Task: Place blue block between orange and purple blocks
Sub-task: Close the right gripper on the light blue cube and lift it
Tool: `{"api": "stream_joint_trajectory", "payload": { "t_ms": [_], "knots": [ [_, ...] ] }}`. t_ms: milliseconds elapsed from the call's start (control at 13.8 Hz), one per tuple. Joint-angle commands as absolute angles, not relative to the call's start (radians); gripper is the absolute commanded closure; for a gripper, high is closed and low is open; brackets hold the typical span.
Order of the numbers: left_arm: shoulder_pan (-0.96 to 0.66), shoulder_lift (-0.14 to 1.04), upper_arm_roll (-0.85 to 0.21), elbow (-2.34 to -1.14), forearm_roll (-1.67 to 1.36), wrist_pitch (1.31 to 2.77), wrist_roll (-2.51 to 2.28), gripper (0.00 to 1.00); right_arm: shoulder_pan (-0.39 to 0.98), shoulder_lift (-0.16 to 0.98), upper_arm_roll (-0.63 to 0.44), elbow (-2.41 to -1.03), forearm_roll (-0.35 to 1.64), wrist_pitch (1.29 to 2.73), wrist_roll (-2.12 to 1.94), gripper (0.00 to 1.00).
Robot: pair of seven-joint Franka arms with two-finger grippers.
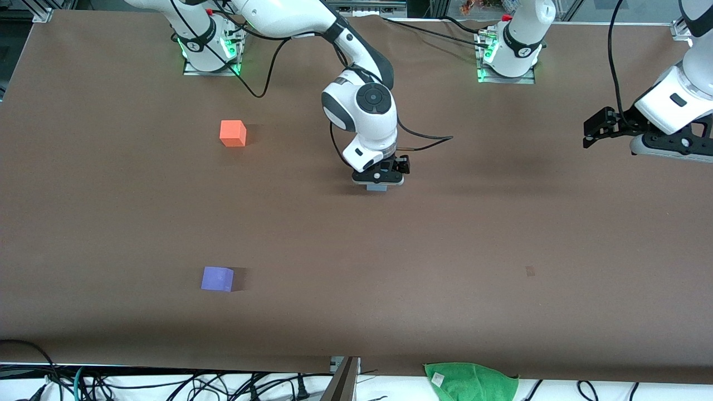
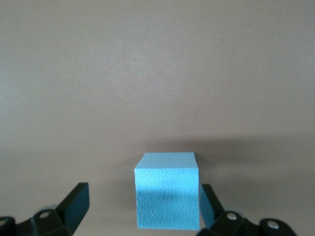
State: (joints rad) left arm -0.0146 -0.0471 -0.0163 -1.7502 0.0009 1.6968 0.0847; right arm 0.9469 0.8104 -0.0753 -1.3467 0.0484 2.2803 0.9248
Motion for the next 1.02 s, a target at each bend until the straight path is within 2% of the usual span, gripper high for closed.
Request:
{"api": "stream_joint_trajectory", "payload": {
  "t_ms": [0, 581, 654, 799, 944],
  "knots": [
    [-0.002, -0.057, -0.002, -1.761, -0.020, 1.700, 0.086, 0.00, 0.954, 0.833, -0.086, -1.330, -0.006, 2.283, 0.925, 0.01],
    [-0.011, -0.057, -0.012, -1.752, -0.011, 1.690, 0.086, 0.00, 0.962, 0.890, -0.086, -1.341, -0.026, 2.368, 0.973, 0.03],
    [-0.011, -0.057, -0.012, -1.752, -0.011, 1.690, 0.086, 0.00, 0.962, 0.888, -0.086, -1.347, -0.028, 2.367, 0.968, 0.11],
    [-0.012, -0.058, -0.012, -1.752, -0.011, 1.690, 0.084, 0.00, 0.959, 0.885, -0.086, -1.347, -0.026, 2.367, 0.957, 0.36],
    [-0.012, -0.058, -0.021, -1.752, -0.009, 1.689, 0.084, 0.00, 0.956, 0.887, -0.086, -1.347, -0.026, 2.367, 0.956, 0.53]
  ]
}}
